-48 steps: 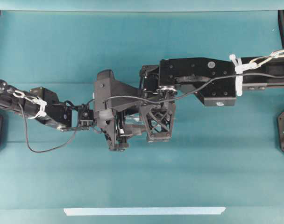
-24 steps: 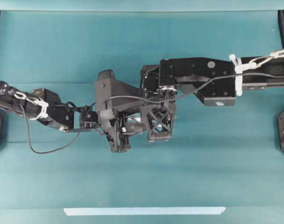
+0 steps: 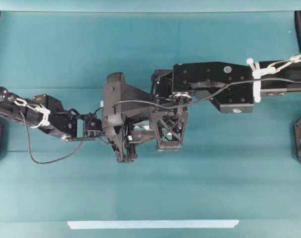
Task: Hand over the silver zip bag and make it stand upright.
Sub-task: 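Close the left gripper on the bag's lower edge, then open the right gripper and withdraw it to the right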
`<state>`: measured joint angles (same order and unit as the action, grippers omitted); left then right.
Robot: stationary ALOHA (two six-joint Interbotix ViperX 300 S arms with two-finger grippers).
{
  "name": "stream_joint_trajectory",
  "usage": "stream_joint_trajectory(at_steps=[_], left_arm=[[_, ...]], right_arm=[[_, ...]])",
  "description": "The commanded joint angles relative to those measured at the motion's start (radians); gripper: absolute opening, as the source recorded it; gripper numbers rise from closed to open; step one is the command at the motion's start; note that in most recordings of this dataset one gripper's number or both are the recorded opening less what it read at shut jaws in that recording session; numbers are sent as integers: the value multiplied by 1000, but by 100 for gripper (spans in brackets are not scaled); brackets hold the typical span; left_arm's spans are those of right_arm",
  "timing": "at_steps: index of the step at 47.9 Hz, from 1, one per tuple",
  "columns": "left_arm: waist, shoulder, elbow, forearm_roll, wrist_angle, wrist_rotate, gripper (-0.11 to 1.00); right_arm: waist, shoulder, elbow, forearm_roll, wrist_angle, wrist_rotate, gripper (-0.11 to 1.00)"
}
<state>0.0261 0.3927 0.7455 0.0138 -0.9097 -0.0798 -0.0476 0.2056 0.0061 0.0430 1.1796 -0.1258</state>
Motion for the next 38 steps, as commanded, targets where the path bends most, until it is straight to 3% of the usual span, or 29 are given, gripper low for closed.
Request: stream_joint_trajectory(at_steps=[1,5,8,18,22,38], left_arm=[[-14,-8,3,2,-6,-9,29],[-14,-8,3,2,-6,-9,29],[-14,-8,5,2,-6,-9,29],[-15,-8,6,2,-11,-9,29],[-15,-8,6,2,-12,-6,29],[-15,-11,8,2,-6,-6,29]], right_arm=[[-2,-23,8,2,2,12,3],[-2,-35,14,2,-9,17,8],[-3,-46,17,2,-31,31,18],[0,-97,57,2,-140,64,75],[3,-132,84,2,-176,74,89],[3,-365,275,-2,-341,164,87]])
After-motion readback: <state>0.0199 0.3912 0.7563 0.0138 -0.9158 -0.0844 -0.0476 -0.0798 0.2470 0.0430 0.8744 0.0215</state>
